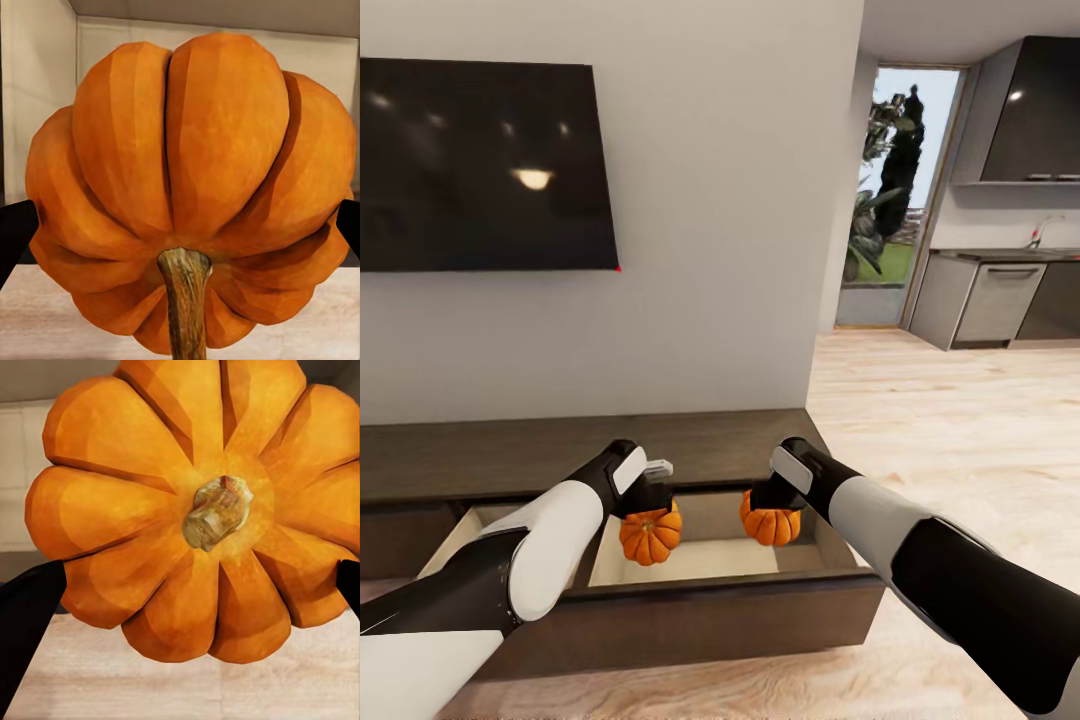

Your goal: Place each of the two pumpkins and all three candles from the living room inside a cabinet in the living room (use any cabinet), then make sure every cabinet is closed, and position the cauldron so it is next to a table in the living room.

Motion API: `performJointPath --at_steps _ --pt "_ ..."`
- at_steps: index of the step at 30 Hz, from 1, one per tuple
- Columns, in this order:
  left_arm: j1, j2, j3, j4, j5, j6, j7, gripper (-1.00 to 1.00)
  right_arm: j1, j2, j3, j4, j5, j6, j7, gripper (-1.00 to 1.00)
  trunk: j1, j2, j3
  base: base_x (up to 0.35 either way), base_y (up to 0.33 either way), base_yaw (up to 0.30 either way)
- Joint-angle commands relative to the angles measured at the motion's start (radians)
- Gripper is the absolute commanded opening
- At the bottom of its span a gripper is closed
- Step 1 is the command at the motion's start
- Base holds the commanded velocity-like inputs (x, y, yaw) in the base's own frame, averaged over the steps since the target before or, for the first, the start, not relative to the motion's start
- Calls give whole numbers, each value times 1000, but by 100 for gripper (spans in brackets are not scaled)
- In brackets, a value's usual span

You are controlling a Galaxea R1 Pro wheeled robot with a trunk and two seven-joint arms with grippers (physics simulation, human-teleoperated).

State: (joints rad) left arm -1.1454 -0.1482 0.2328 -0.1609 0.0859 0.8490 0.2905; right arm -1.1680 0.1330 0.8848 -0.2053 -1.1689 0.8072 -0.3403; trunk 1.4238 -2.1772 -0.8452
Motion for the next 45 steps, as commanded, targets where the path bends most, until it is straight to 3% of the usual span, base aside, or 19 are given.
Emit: performJointPath --at_steps 1,3,6,10,20,26,31,42,45 --pt "0 -1 5 -2 9 2 10 -100 -1 -1 5 -2 -9 0 -8 -100 4 -8 -4 0 0 0" --pt "0 -1 5 -2 10 0 9 -100 -1 -1 5 -3 -6 -8 -9 -100 11 -22 -10 0 0 0" --pt "0 -1 5 -2 46 -16 8 -100 -1 -1 5 -2 -5 -79 -8 -100 23 -43 -20 0 0 0" --pt "0 -1 5 21 73 -108 8 -100 0 -2 6 0 -6 -163 -7 -100 38 -71 -32 0 0 0" --pt "-1 2 5 35 77 -166 10 -100 13 -1 7 0 -5 -190 -6 -100 77 -141 -64 0 0 0" --pt "0 1 4 39 78 -250 10 -100 20 0 8 -2 -5 -191 -6 -100 100 -183 -82 0 0 0" --pt "0 1 4 40 78 -256 10 -100 21 0 8 -2 -3 -197 -6 -100 103 -190 -86 0 0 0" --pt "0 1 4 40 80 -255 10 -100 43 -1 9 -2 -1 -345 -4 -100 103 -190 -86 0 0 0" --pt "0 -1 3 42 80 -271 10 -100 56 -1 9 -2 0 -384 -4 -100 115 -211 -95 0 0 0"
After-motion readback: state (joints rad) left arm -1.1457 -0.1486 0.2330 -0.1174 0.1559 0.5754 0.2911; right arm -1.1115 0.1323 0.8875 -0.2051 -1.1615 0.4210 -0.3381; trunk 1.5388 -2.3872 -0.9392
